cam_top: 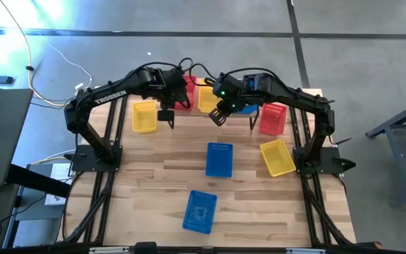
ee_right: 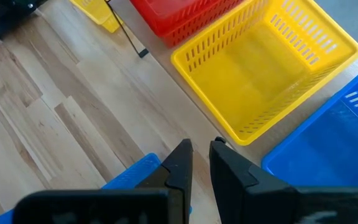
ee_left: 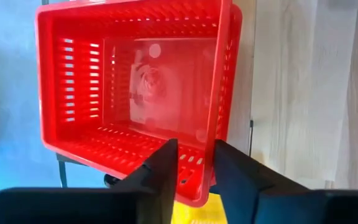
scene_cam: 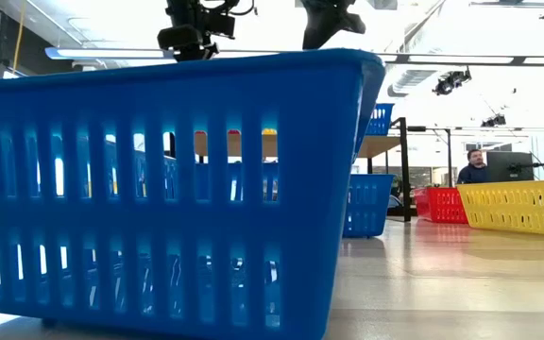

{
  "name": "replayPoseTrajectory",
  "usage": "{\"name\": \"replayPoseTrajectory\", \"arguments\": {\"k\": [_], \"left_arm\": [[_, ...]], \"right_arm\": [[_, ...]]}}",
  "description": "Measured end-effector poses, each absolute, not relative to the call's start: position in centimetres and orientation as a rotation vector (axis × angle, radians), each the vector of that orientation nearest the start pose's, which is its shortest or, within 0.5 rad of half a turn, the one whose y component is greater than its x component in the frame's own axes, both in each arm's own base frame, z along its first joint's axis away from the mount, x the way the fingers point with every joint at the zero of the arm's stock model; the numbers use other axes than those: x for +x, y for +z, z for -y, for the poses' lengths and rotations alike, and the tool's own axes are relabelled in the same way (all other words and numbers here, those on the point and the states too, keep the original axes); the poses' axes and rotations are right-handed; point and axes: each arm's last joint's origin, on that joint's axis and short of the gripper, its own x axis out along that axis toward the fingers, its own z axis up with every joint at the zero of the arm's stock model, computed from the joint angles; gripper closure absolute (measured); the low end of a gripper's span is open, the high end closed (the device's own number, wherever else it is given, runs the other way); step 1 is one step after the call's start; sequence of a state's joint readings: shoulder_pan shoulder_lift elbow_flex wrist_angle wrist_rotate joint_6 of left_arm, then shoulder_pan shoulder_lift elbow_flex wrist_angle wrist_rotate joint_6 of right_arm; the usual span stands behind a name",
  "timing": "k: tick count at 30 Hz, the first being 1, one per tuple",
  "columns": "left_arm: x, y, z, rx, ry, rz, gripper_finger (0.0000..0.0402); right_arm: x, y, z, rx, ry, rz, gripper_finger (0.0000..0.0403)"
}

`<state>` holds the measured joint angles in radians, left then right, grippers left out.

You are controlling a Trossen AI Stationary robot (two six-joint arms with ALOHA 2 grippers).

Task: Stack baskets on shelf by color
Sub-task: Stack the bottom red basket on top of the red basket on the shelf, then stack the top blue basket on top of the blue basket on the shelf

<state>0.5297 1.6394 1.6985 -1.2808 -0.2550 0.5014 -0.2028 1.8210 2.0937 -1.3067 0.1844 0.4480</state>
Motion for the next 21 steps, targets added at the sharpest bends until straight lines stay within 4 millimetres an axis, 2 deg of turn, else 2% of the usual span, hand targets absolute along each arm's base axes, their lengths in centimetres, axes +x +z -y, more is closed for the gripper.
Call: {"name": "replayPoseTrajectory", "arguments": {"k": [4, 10, 15, 21], "left_arm": [[26.6, 35.2, -16.3, 0.229, 0.366, -1.367, 0.0275], [26.6, 36.9, -15.5, 0.212, 0.367, -1.326, 0.0243], [26.3, 38.2, -14.6, 0.156, 0.359, -1.291, 0.0241], [24.6, 39.8, -13.4, 0.019, 0.331, -1.203, 0.0251]], "right_arm": [[34.6, 40.0, 7.6, 0.411, -0.578, -0.943, 0.0363], [34.6, 40.1, 7.5, 0.432, -0.520, -0.954, 0.0363], [34.7, 40.1, 7.1, 0.441, -0.390, -0.982, 0.0363], [34.9, 40.0, 6.1, 0.364, -0.298, -1.002, 0.0361]]}}
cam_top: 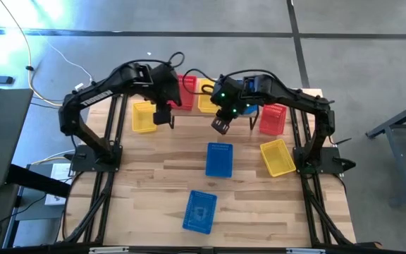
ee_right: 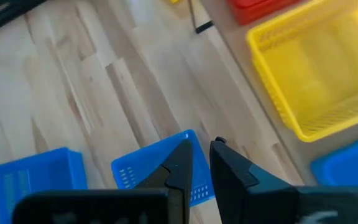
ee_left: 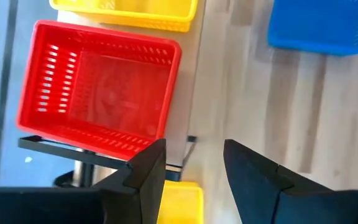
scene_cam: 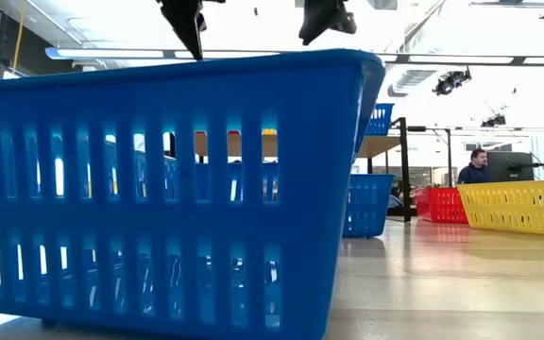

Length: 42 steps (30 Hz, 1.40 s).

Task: Stack baskets on shelf by color
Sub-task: Stack the top blue basket on top of the blue basket on the shelf

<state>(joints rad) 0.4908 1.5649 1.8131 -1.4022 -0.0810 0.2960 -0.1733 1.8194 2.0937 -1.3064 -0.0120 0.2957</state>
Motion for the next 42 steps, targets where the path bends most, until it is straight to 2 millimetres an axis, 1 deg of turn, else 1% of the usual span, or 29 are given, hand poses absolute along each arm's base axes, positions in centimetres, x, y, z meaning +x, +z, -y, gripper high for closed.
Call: {"name": "replayPoseTrajectory", "arguments": {"k": [4, 10, 12, 14, 16, 19, 26, 34, 39, 42], "left_arm": [[23.4, 40.9, -12.6, -0.022, 0.354, -1.146, 0.0257], [21.9, 42.4, -10.9, -0.048, 0.335, -1.079, 0.0263], [21.4, 42.9, -10.1, -0.047, 0.328, -1.054, 0.0264], [21.0, 43.2, -9.4, -0.049, 0.321, -1.033, 0.0264], [20.6, 42.8, -8.5, -0.050, 0.307, -1.022, 0.0265], [19.8, 41.6, -7.2, -0.053, 0.287, -1.010, 0.0265], [18.1, 38.9, -5.2, -0.073, 0.262, -0.977, 0.0265], [17.9, 37.2, -4.3, -0.086, 0.246, -0.947, 0.0265], [18.1, 36.2, -4.0, -0.082, 0.232, -0.982, 0.0265], [18.1, 36.1, -4.0, -0.079, 0.237, -0.986, 0.0265]], "right_arm": [[35.0, 40.0, 5.1, 0.354, -0.276, -1.006, 0.0338], [35.3, 40.0, 3.4, 0.318, -0.226, -1.015, 0.0299], [35.4, 39.5, 2.8, 0.268, -0.195, -1.034, 0.0295], [35.6, 38.6, 2.3, 0.239, -0.176, -1.067, 0.0296], [35.9, 37.4, 1.7, 0.240, -0.141, -1.100, 0.0297], [36.2, 35.5, 0.6, 0.243, -0.110, -1.150, 0.0297], [37.3, 32.0, -2.6, 0.218, -0.007, -1.147, 0.0297], [37.1, 27.5, -5.7, 0.165, 0.060, -1.187, 0.0297], [36.6, 24.2, -6.9, 0.151, 0.061, -1.203, 0.0298], [36.3, 22.5, -7.3, 0.159, 0.054, -1.202, 0.0298]]}}
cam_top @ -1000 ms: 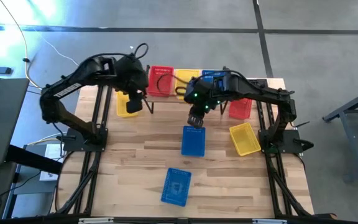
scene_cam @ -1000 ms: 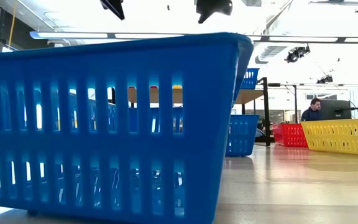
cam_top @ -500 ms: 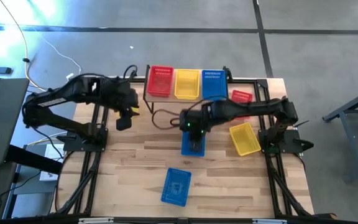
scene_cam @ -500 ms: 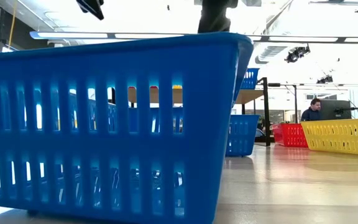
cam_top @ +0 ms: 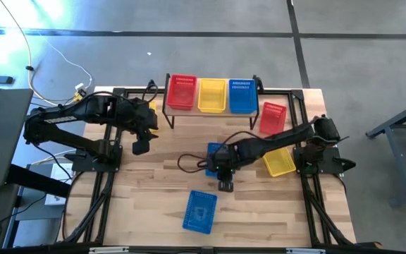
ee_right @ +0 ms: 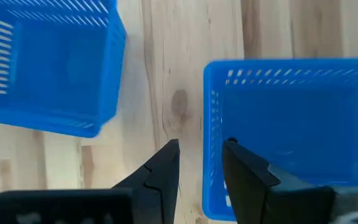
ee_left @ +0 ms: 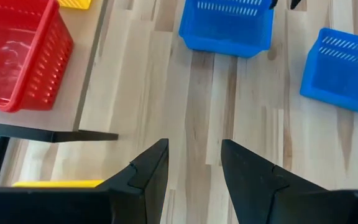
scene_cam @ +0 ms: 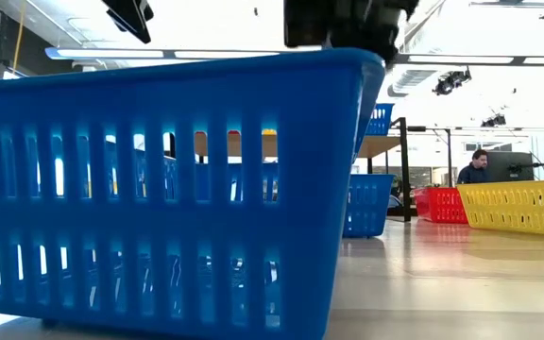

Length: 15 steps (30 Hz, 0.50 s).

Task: Stack baskets on shelf by color
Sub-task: Stack the top blue basket on top of the blue basket on the shelf

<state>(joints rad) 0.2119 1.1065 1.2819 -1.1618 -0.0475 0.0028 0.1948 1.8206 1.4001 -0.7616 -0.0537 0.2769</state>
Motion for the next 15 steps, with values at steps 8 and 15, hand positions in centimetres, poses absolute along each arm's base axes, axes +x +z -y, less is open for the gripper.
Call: {"name": "replayPoseTrajectory", "arguments": {"k": [8, 15], "left_arm": [[18.1, 36.1, -4.0, -0.078, 0.238, -0.986, 0.0265], [18.1, 36.1, -4.1, -0.078, 0.238, -0.986, 0.0265]], "right_arm": [[35.4, 19.2, -7.5, 0.202, 0.030, -1.204, 0.0298], [34.7, 17.8, -7.2, 0.195, -0.012, -1.232, 0.0303]]}}
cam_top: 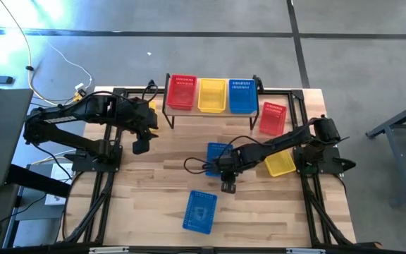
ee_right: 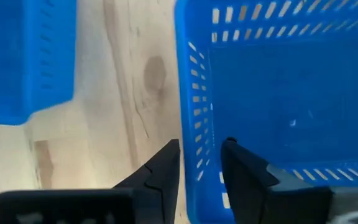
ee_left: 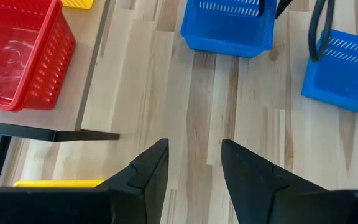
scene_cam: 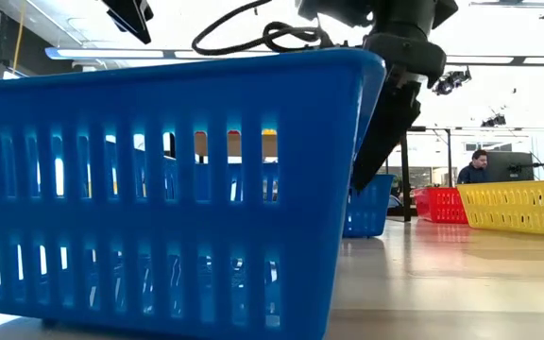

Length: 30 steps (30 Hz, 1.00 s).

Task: Stack baskets on shelf by color
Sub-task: Stack the top blue basket on top of the blue basket on the shelf

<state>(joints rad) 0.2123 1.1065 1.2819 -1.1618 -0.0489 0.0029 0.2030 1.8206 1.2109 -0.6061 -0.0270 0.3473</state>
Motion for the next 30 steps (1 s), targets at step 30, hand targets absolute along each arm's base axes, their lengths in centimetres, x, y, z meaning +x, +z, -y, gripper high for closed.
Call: {"name": "replayPoseTrajectory", "arguments": {"k": [30], "left_arm": [[18.2, 36.1, -4.1, -0.054, 0.225, -0.989, 0.0265]], "right_arm": [[36.9, 26.8, -11.9, 0.332, 0.001, -1.053, 0.0402]]}}
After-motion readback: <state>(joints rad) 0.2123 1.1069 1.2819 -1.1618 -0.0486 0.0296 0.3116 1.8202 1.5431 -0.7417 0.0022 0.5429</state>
